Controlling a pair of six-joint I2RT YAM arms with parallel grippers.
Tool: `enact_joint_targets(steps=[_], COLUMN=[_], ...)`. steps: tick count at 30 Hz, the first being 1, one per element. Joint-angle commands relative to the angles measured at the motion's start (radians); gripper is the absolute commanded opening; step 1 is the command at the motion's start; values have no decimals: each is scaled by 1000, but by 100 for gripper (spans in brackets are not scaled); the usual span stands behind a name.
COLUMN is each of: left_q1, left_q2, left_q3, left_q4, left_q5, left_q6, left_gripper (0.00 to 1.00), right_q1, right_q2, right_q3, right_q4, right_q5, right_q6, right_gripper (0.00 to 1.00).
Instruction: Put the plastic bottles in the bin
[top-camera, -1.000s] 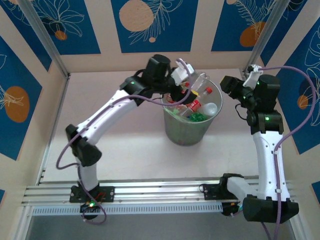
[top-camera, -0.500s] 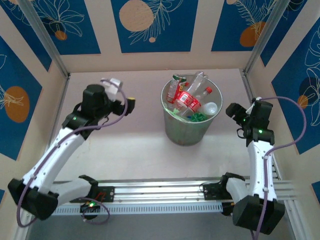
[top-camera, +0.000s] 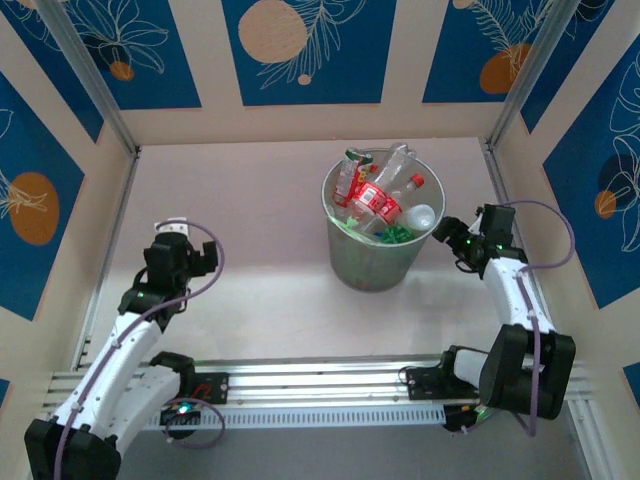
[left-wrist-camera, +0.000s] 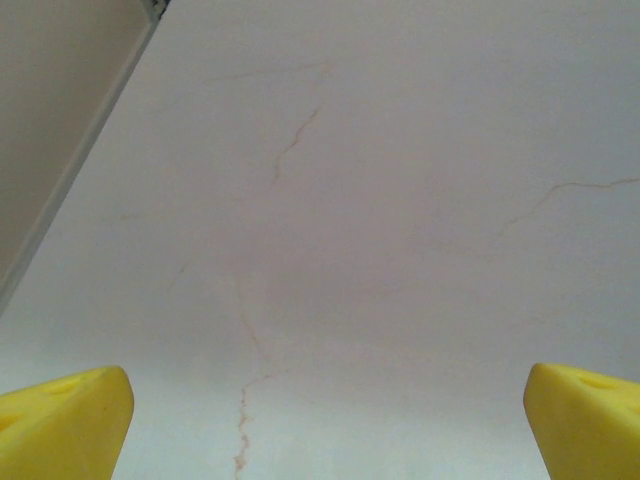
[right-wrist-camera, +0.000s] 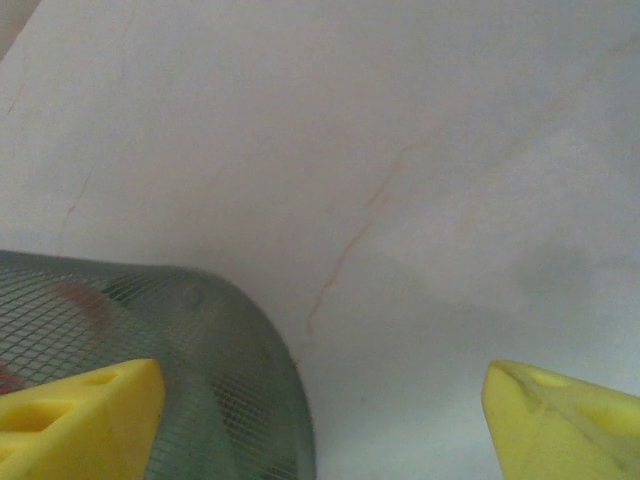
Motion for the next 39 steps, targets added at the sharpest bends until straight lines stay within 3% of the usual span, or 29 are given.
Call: enact_joint_targets(steps=[1, 13, 18, 22, 28, 37, 39], left_q1=[29, 61, 83, 91, 104, 106, 107], left_q2=[-16, 43, 110, 190, 339, 579, 616], left_q3=[-38, -176, -177, -176, -178, -182, -152], left_q4=[97, 304, 387, 470, 653, 982, 964], left_q5=[-49, -66, -20, -7, 32, 140, 130], left_q6=[-32, -37, 3, 28, 75, 125, 142], left_gripper=[100, 100, 100, 100, 100, 100, 100], right_q1=[62, 272, 334, 315, 235, 167, 170], right_q2=[30, 112, 164, 151, 80, 141, 156], right_q3=[41, 58, 87, 116, 37, -117, -143], right_q4=[51, 127, 180, 134, 165, 415, 479], right_q5=[-44, -92, -124, -48, 233, 307, 320], right_q6=[10, 82, 99, 61, -66, -171, -184], right_gripper=[83, 83, 82, 84, 99, 99, 99])
